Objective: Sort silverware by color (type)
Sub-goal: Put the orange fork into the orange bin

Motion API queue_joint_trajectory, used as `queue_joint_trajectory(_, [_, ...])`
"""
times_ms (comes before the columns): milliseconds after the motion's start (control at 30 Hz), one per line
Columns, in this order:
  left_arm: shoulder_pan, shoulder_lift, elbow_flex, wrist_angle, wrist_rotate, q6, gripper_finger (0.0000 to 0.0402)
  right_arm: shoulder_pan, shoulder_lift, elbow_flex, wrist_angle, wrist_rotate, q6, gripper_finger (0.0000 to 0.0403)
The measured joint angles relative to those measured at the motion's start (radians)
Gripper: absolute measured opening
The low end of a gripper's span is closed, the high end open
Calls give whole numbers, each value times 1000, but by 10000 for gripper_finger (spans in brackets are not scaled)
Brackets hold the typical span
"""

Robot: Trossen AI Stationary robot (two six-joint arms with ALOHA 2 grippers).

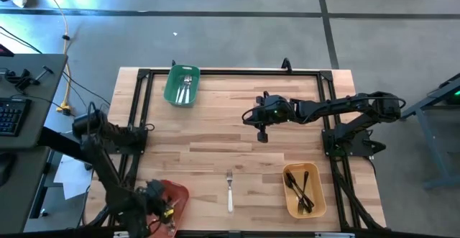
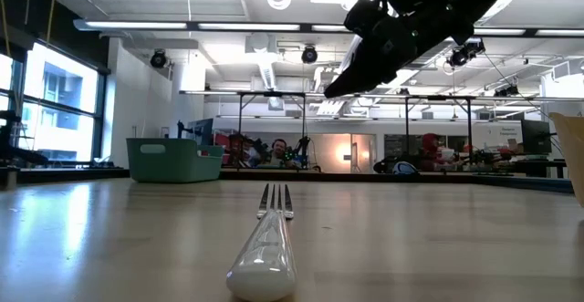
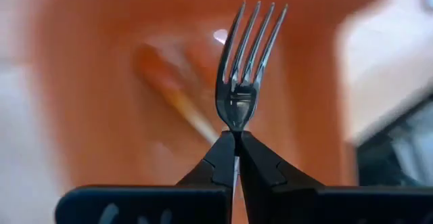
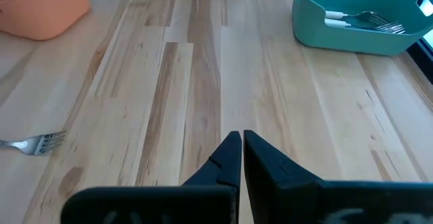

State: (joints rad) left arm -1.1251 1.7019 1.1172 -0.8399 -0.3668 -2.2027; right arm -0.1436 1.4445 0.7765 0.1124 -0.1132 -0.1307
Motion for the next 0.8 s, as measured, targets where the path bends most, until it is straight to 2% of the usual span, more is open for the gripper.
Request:
queue_joint_trajectory(100, [-12, 3, -12, -86, -6, -36, 0, 0, 0, 0, 1, 0, 0, 0])
queue_joint_trajectory(233, [-4, 3, -52, -85, -12, -12, 0, 0, 0, 0, 1, 0, 2, 0])
queue_joint_trajectory(633, [118, -3, -103, -73, -44, 214, 1, 0, 0, 0, -4, 0, 35, 0])
queue_joint_trajectory(800, [148, -48, -103, -69, 1, 324, 20, 0, 0, 0, -4, 0, 44, 0])
